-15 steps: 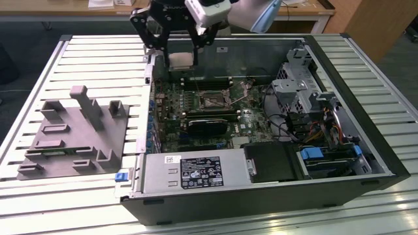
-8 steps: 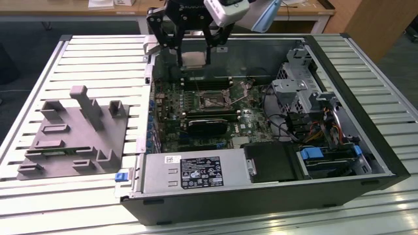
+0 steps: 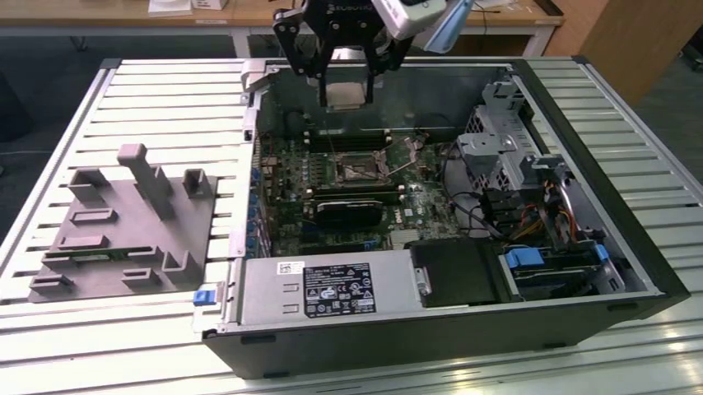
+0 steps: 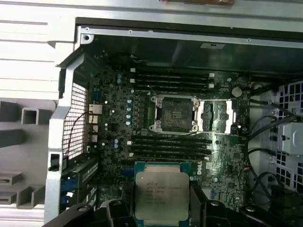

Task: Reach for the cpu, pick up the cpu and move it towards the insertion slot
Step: 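Pick up the cpu and move it towards the insertion slot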

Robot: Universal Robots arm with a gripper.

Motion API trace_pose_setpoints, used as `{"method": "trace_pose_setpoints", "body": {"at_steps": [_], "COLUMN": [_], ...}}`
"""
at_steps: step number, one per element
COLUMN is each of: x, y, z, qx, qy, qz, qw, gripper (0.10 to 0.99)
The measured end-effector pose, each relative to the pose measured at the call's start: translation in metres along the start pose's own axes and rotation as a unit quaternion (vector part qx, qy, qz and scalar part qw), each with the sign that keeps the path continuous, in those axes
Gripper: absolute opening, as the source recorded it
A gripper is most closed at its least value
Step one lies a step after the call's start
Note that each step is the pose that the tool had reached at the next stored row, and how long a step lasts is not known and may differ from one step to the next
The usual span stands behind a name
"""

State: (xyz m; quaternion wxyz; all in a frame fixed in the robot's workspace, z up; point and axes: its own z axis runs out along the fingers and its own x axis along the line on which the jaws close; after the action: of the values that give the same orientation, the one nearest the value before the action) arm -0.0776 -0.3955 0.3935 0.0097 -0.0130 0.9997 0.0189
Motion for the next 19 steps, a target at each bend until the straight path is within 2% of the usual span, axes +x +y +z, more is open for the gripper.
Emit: {"method": "trace_pose_setpoints", "body": {"at_steps": [11,19], "x": [-0.0243,-0.0353], "y": [0.0154,0.0312], "z": [0.0034,0.0086], "qx": [0.0000,0.0000], "qy": [0.0000,0.0000], "qz": [0.000,0.000], "qw": [1.0000,1.0000], "gripper": [0.545,0.545]}}
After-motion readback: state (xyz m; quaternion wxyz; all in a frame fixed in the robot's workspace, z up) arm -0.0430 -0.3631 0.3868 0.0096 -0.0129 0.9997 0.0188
